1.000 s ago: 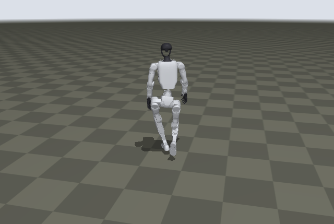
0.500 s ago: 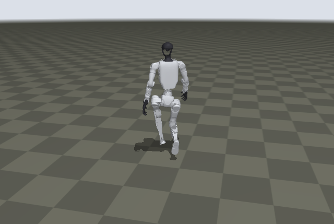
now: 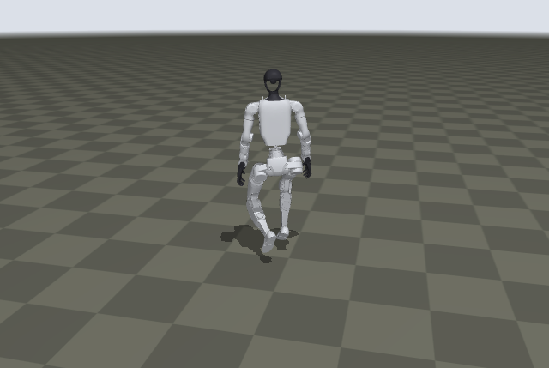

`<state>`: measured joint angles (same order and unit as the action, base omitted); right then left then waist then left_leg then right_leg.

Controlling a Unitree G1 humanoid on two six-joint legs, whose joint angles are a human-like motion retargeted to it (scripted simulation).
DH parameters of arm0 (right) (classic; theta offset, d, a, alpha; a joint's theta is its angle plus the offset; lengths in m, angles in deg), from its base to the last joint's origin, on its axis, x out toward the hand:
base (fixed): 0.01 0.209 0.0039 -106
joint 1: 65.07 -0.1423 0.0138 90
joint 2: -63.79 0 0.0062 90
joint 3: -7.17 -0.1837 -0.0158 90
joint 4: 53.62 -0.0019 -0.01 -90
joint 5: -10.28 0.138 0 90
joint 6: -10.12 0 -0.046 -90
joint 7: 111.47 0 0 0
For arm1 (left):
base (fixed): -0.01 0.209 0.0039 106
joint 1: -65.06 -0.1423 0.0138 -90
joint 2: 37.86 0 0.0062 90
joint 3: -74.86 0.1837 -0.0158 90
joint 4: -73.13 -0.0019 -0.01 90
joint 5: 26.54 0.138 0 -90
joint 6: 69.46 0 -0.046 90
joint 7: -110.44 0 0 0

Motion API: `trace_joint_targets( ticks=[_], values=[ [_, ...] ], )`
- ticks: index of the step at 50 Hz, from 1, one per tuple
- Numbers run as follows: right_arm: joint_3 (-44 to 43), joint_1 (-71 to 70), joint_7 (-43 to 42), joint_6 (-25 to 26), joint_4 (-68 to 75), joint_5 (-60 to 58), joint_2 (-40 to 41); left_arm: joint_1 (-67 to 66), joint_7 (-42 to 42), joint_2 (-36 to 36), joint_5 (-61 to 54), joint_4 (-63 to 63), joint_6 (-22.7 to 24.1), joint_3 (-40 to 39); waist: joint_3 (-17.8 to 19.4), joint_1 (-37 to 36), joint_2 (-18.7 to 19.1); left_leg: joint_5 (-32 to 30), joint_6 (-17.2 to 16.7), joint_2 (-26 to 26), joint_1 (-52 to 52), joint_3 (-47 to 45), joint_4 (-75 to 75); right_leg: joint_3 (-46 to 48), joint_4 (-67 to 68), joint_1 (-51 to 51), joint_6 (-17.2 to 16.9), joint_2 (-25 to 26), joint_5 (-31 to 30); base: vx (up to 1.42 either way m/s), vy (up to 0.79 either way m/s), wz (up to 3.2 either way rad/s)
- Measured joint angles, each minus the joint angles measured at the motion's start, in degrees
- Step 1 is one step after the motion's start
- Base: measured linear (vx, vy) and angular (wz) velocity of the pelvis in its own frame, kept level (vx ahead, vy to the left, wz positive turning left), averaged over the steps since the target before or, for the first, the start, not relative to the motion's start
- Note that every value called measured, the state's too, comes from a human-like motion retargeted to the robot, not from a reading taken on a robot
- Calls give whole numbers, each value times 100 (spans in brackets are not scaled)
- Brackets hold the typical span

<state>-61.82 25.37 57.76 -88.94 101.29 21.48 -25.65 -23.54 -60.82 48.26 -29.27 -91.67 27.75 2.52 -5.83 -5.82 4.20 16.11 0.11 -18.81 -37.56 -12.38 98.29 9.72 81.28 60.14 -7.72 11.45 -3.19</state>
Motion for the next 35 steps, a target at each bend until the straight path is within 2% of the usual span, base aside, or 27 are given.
trace_joint_targets(
  ticks=[4, 8, 10, 12, 15, 20, 22, 25, 31, 35],
  values=[
    [35, 79, 114, 12, -70, 250, 88, 288, 305, 91, -304, 129, -19, -121, 17, 378, -218, 1125, 42, 740, 458, -244, -1047, -139, 216, 626, -18, -395, -62, -49, 6, -3],
    [104, 13, 230, 10, -257, 540, 148, 696, 586, 285, -542, 284, -80, -181, 162, 740, -528, 2408, 402, 1409, 426, -394, -1729, -329, 945, 980, 248, -946, 619, -48, 4, 32],
    [130, -38, 274, 2, -350, 623, 162, 862, 681, 374, -624, 344, -109, -182, 251, 862, -656, 2721, 553, 1626, 314, -437, -1870, -411, 1446, 986, 376, -1207, 941, -48, 1, 43],
    [148, -96, 307, -6, -418, 647, 143, 948, 719, 439, -636, 397, -116, -165, 309, 945, -769, 2660, 620, 1797, 167, -468, -1974, -522, 1922, 845, 439, -1436, 1129, -47, -1, 49],
    [189, -137, 305, -13, -430, 601, 87, 873, 663, 448, -674, 433, -99, -206, 276, 1003, -881, 2052, 505, 2002, -139, -422, -2129, -671, 2439, 427, 445, -1621, 1048, -45, -4, 44],
    [142, -117, 249, -63, -523, 407, -25, 436, 379, 317, -453, 243, -76, -341, -34, 1117, -1148, 1, -146, 2153, -810, -483, -2463, -742, 2236, -298, 59, -1832, 220, -40, -6, 49],
    [113, -117, 205, -111, -582, 331, -41, 281, 259, 273, -328, 79, -57, -404, -166, 1123, -1217, -468, -367, 2130, -1131, -508, -2472, -676, 1887, -404, -123, -1830, -37, -36, -4, 28],
    [86, -138, 145, -191, -649, 299, -55, 88, 83, 221, -237, -210, -49, -473, -300, 1010, -1190, -445, -370, 1837, -1434, -517, -2124, -511, 1416, -434, -220, -1695, 59, -33, 0, -22],
    [91, -192, 74, -206, -643, 385, -56, -140, -236, 180, -265, -513, -84, -523, -240, 493, -755, 262, 121, 573, -901, -233, -282, -143, 792, -186, -30, -752, 316, -33, 2, -102],
    [83, -191, 39, -168, -599, 314, -32, -57, -184, 232, -352, -490, -92, -493, -182, 342, -553, 664, 84, 343, -186, -39, 34, 75, 578, 209, 219, -423, 550, -37, 4, -92]
  ],
)
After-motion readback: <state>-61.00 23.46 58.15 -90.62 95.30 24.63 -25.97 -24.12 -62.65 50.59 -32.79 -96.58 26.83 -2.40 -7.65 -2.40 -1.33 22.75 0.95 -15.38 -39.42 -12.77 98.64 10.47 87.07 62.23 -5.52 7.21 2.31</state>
